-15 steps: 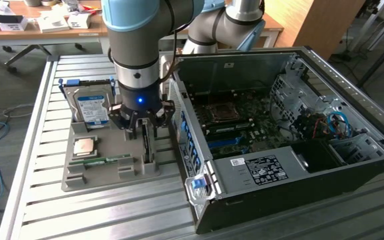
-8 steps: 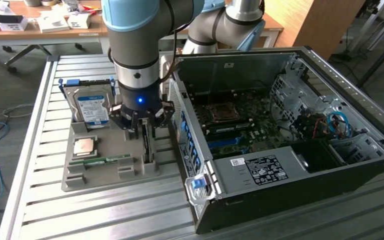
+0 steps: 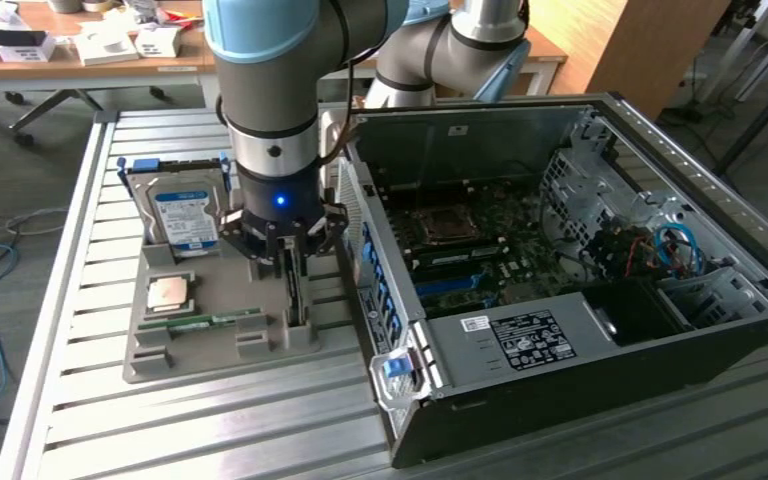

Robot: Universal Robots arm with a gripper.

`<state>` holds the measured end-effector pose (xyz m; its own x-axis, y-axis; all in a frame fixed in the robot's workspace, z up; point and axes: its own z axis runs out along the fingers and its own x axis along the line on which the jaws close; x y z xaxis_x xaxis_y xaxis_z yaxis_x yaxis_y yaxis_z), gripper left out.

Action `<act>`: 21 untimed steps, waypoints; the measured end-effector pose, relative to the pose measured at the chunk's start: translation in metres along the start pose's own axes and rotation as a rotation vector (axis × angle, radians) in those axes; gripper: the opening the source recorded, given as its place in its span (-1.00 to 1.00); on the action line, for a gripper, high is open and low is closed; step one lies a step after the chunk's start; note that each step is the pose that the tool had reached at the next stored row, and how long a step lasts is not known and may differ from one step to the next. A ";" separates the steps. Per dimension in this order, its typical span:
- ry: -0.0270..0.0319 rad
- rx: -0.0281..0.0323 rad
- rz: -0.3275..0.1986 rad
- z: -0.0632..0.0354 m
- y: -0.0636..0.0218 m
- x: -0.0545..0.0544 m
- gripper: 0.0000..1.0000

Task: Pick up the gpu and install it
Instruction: 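Pick up the gpu and move the gpu toward the slot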

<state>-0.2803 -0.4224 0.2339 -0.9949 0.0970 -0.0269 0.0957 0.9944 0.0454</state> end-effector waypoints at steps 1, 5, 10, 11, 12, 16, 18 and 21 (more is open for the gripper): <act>0.0000 0.0000 0.000 0.0000 0.0000 0.000 -0.27; 0.0000 0.0000 0.000 -0.0001 -0.0018 0.000 -0.27; 0.0000 0.0000 0.000 -0.0001 -0.0035 -0.001 -0.27; 0.0000 0.0000 0.000 -0.0001 -0.0035 -0.001 -0.27; 0.0001 0.0000 0.000 -0.0002 -0.0035 -0.001 -0.27; 0.0000 0.0000 0.000 -0.0001 -0.0034 -0.002 -0.27; 0.0000 0.0000 0.000 -0.0001 -0.0034 -0.002 -0.27; -0.0002 0.0000 0.000 -0.0001 -0.0034 -0.001 -0.27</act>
<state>-0.2794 -0.4259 0.2339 -0.9949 0.0972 -0.0271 0.0959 0.9944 0.0454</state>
